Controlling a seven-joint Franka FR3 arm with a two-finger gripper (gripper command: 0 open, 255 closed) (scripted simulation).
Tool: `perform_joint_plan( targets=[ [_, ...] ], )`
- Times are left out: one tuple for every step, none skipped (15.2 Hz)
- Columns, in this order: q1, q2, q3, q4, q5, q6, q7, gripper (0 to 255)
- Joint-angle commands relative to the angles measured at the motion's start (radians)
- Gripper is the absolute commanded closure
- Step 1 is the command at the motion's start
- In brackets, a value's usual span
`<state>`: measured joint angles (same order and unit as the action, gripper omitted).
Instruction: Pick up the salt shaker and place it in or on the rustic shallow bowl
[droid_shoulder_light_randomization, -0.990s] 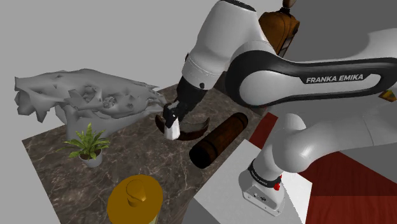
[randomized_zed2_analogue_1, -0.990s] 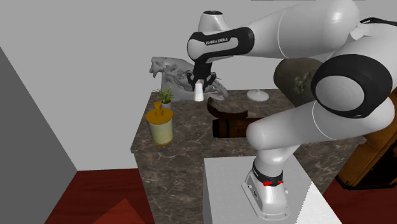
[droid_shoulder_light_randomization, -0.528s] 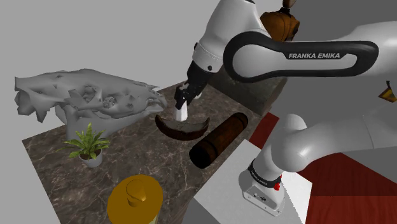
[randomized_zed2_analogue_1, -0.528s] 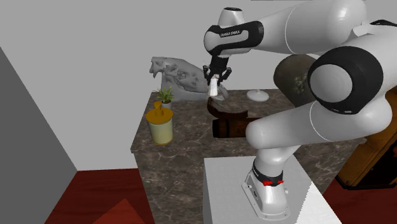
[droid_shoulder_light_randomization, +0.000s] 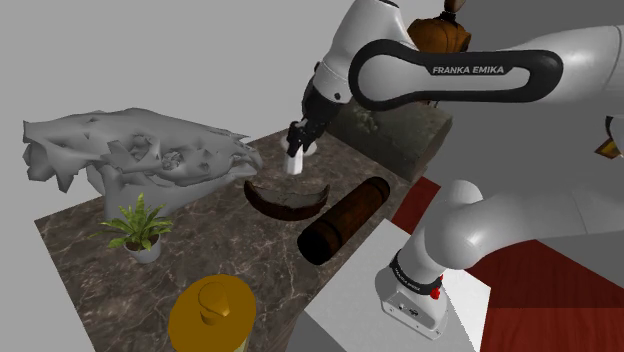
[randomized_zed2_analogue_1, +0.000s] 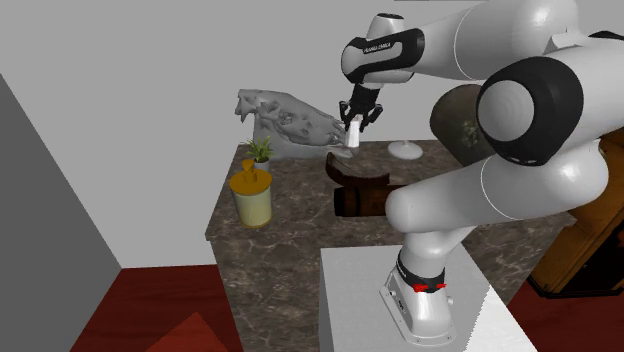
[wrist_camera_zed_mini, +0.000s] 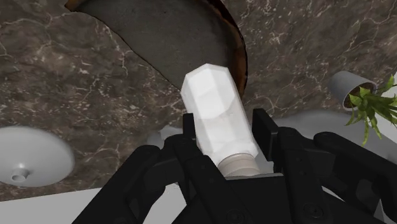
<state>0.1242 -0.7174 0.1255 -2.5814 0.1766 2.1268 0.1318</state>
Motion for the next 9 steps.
perform_joint_plan(
  targets=[
    [0.000, 0.003, -0.002, -0.027, 0.002, 0.030, -0.008, 255],
    [0.001, 0.005, -0.001, -0.039, 0.003, 0.044, -0.009, 255],
    [0.001, 0.008, 0.000, -0.050, 0.005, 0.058, -0.010, 255],
    [0.002, 0.011, 0.001, -0.062, 0.007, 0.073, -0.012, 255],
    [0.003, 0.015, 0.002, -0.074, 0.009, 0.088, -0.013, 255],
    [0.004, 0.018, 0.003, -0.085, 0.011, 0.103, -0.014, 255],
    [0.005, 0.022, 0.004, -0.096, 0.012, 0.118, -0.016, 255],
    [0.006, 0.027, 0.005, -0.107, 0.014, 0.133, -0.017, 255],
    [0.007, 0.031, 0.006, -0.118, 0.016, 0.148, -0.018, 255]
  ],
)
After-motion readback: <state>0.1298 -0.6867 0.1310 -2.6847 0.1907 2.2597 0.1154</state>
